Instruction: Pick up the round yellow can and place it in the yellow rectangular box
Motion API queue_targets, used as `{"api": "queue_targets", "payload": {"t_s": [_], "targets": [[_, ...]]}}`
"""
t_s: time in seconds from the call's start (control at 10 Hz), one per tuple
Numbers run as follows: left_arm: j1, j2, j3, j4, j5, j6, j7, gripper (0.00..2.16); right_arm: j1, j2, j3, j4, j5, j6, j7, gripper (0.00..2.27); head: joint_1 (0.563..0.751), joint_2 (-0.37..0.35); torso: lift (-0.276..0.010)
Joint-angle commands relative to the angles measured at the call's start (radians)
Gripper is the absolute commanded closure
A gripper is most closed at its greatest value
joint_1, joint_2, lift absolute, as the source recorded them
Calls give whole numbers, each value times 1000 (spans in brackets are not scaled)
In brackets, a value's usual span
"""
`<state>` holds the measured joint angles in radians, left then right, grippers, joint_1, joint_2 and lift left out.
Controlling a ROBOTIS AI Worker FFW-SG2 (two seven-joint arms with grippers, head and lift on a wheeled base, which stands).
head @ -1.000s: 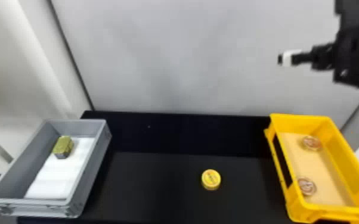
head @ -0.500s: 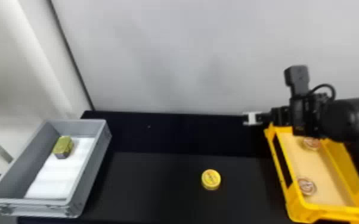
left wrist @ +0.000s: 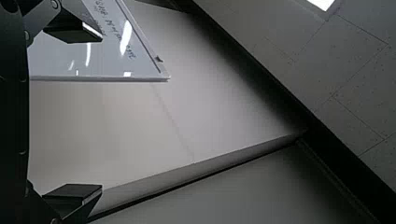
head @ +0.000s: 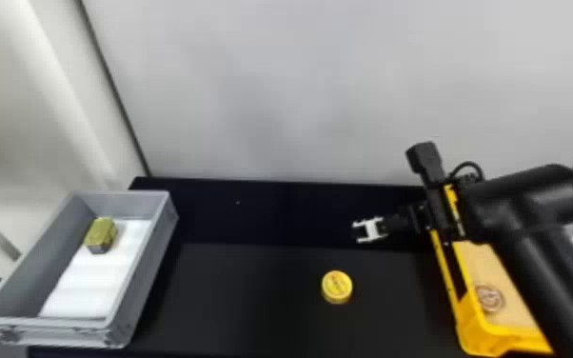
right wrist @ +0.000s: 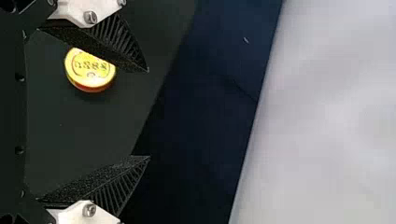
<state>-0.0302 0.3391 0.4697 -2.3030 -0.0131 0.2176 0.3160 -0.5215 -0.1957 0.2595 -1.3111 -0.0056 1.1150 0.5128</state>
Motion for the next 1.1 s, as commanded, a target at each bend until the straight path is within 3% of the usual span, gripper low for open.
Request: {"api": "queue_targets", "payload": {"t_s": [0.0,0.2,0.5,1.0], "targets": [[-5,-3,-6,4,-1,-3,0,137,-6,82,20,112,210,-77,116,124,700,54,-3],[-7,0,-9,5,-1,-6,0,137,5,119,37,194,191,-145,115,125,700,54,-3],[-11,6,-20,13,-2,-10,-1,137,2,137,89,317,145,-231,109,136,700,54,-3],[-10,3,-23,14,-4,-21,0,137,-8,128,132,385,145,-263,100,134,700,54,-3]]}}
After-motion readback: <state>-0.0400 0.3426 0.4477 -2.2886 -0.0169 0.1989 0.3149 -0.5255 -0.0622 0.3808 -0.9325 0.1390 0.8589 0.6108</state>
